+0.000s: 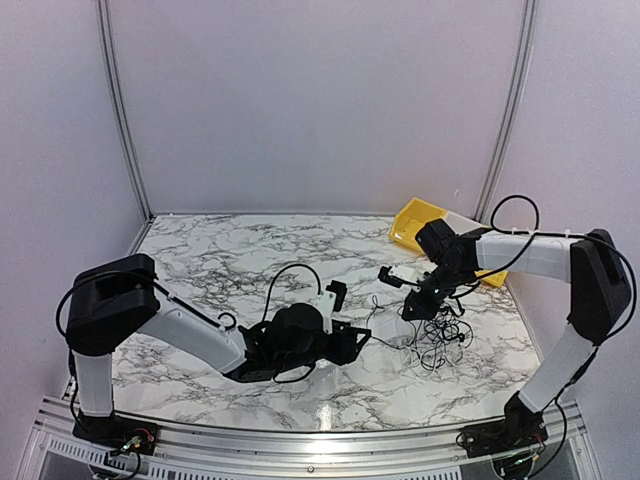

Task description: Untangle the cables

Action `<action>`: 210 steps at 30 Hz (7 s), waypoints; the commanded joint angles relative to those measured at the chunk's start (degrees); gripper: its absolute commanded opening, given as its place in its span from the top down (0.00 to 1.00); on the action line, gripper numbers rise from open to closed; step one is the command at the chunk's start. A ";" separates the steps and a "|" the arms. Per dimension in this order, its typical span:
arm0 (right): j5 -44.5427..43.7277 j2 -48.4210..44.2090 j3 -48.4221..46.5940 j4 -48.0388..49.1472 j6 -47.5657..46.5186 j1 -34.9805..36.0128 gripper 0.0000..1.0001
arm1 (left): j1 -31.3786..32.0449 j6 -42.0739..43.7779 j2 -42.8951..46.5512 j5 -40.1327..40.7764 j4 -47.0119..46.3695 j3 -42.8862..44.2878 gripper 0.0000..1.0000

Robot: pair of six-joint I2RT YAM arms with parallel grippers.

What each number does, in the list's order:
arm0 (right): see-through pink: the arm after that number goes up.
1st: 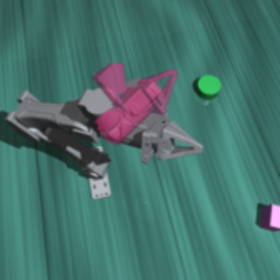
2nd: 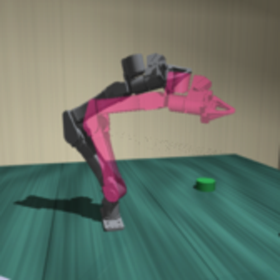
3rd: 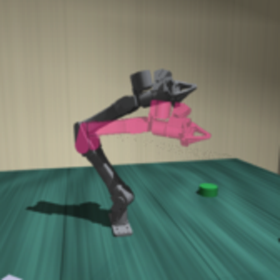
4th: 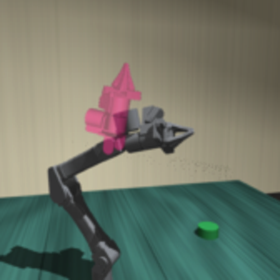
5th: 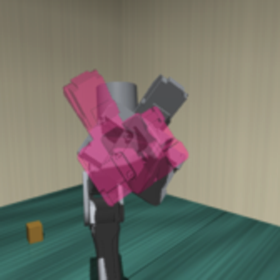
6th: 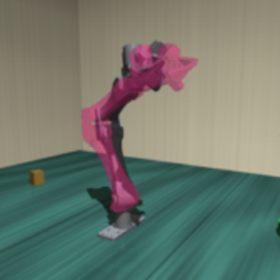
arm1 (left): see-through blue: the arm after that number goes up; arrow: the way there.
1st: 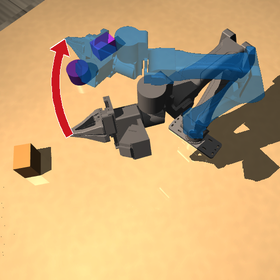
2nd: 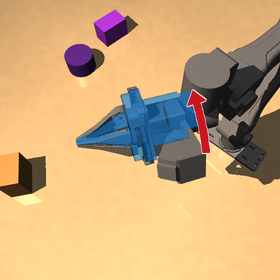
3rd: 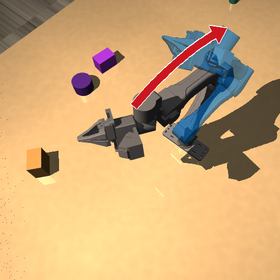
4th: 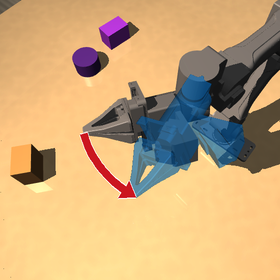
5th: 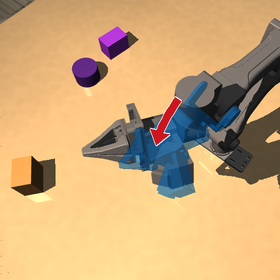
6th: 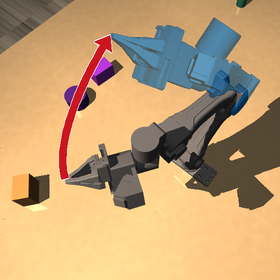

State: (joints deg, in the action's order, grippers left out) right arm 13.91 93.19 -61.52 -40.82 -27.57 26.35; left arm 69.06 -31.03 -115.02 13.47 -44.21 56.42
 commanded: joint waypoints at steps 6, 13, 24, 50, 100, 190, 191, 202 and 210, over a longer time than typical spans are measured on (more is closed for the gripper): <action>1.21 1.59 -2.12 -3.27 0.94 -1.61 0.69 | 0.86 1.32 -5.79 -4.33 0.17 7.46 0.41; 3.46 2.63 -1.19 -3.12 0.33 -1.57 0.67 | 1.20 1.60 -7.99 -4.28 0.17 10.26 0.41; 6.02 -4.09 -5.54 -2.84 -0.06 -2.02 1.00 | 4.01 7.03 -15.49 -8.06 0.26 19.62 0.46; 23.88 -21.01 -32.02 -17.57 -11.53 -1.97 1.00 | 5.18 -2.75 -44.56 12.11 5.58 61.89 0.48; 5.29 5.41 -28.26 21.11 -2.07 -35.66 1.00 | 4.68 0.18 8.35 23.35 -14.67 -8.29 0.46; 4.54 -3.19 3.96 2.66 -1.27 -21.10 0.60 | 0.64 0.44 -19.42 -7.50 9.02 28.03 0.41; 5.01 -3.06 4.03 2.53 -1.19 -21.28 0.61 | 0.64 0.52 -19.71 -7.66 9.05 28.54 0.41; 16.79 3.44 0.37 -1.99 0.74 -24.54 0.81 | 0.99 4.46 -26.42 -3.34 9.09 39.29 0.39; 20.44 -0.92 0.87 -2.67 -0.73 -24.56 1.00 | 0.99 3.57 -33.12 -2.83 9.19 48.82 0.38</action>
State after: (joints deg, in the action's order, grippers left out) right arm 29.78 95.94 -59.22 -41.69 -27.46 1.96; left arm 69.84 -27.92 -144.73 9.65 -35.22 101.16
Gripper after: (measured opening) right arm 0.025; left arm 0.619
